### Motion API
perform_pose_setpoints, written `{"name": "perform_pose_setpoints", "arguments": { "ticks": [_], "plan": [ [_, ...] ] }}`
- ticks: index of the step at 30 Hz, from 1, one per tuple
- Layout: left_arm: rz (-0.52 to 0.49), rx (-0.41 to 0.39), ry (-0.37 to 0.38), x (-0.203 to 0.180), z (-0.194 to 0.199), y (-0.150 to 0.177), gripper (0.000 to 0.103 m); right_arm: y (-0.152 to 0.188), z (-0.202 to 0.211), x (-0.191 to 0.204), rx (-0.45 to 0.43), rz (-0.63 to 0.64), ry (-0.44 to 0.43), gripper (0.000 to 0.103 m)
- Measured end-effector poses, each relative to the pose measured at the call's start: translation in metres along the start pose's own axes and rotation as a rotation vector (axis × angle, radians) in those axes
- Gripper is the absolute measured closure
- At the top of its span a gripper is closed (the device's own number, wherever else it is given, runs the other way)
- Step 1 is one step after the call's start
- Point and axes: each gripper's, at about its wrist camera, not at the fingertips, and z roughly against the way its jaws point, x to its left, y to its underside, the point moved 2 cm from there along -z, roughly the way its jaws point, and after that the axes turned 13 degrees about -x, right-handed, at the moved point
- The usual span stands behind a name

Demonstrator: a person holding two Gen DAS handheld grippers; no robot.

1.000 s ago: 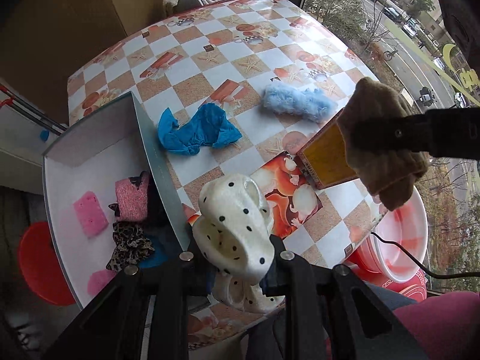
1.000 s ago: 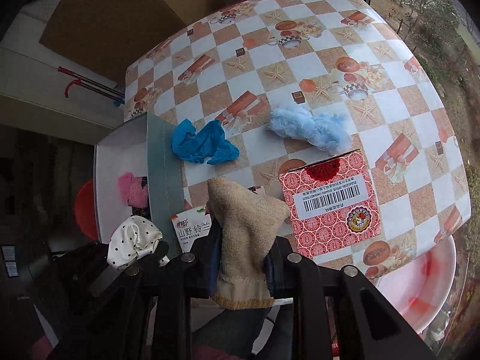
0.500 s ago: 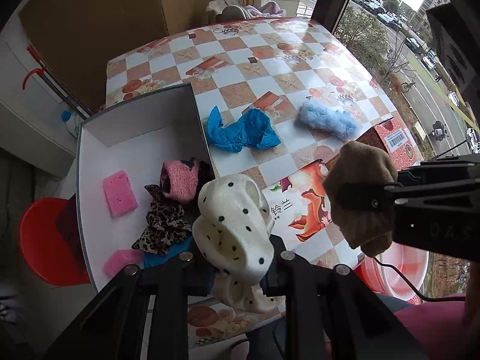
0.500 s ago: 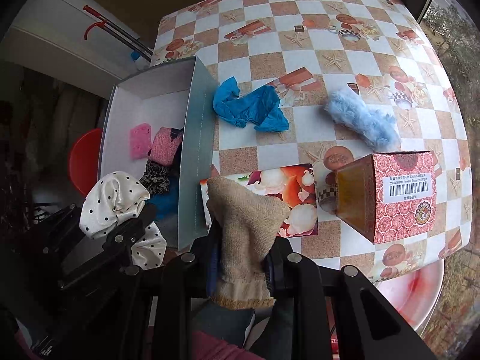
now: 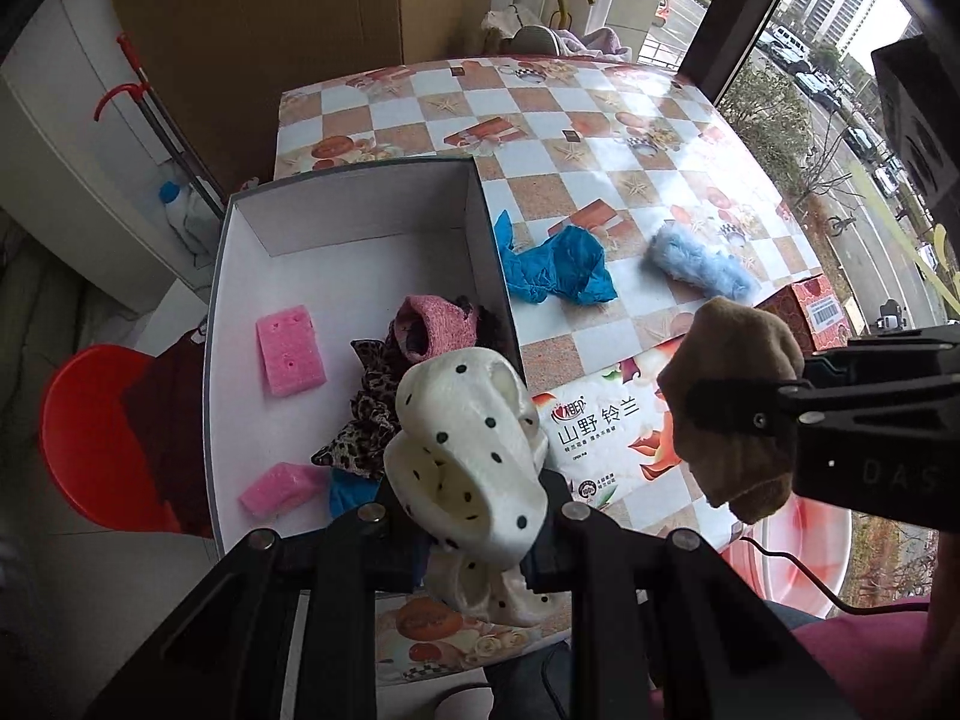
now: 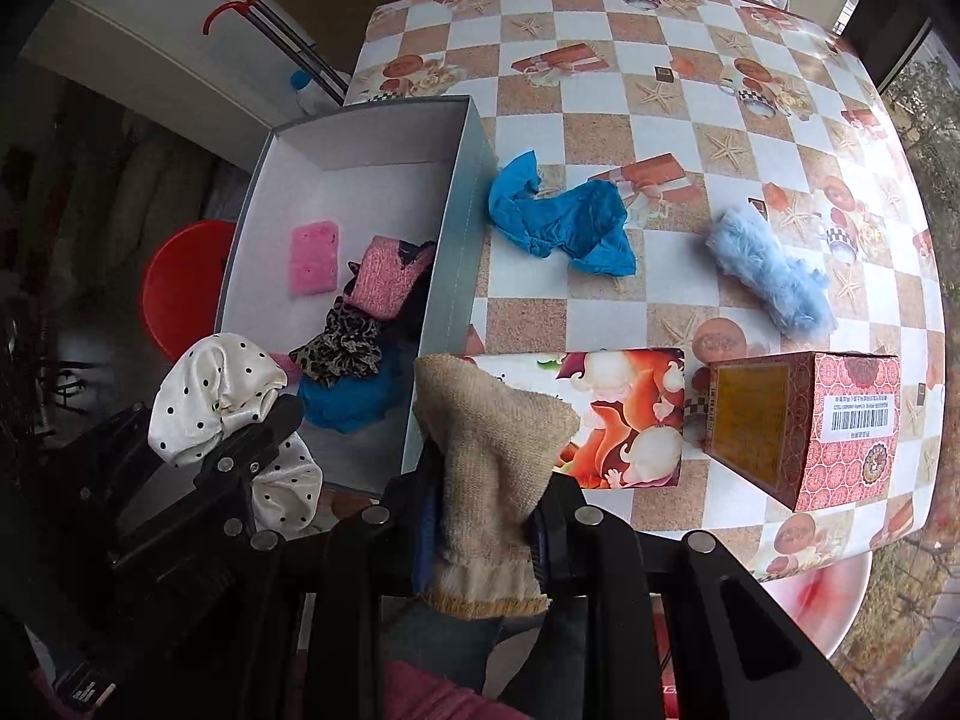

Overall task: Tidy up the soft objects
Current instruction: 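Carry the polka-dot scrunchie and beige sock toward the white box, then open both tools to drop the scrunchie and sock into the box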

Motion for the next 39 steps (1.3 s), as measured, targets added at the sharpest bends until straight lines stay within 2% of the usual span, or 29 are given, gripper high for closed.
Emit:
{"name": "perform_pose_setpoints", "arguments": {
  "ticks": [15, 32, 39],
  "plan": [
    [0.108, 0.0, -0.034, 0.034, 0.004, 0.01, 0.078, -0.005, -0.011, 0.031, 0.023, 0.093, -0.005, 0.077],
    [0.18, 0.021, -0.052, 0.057, -0.003, 0.017, 0.078, -0.014, -0.023, 0.048, 0.045, 0.152, -0.007, 0.077],
    [0.201, 0.024, -0.085, 0.07, -0.008, 0.013, 0.078, -0.027, -0.028, 0.057, 0.029, 0.172, -0.024, 0.077]
  ]
}}
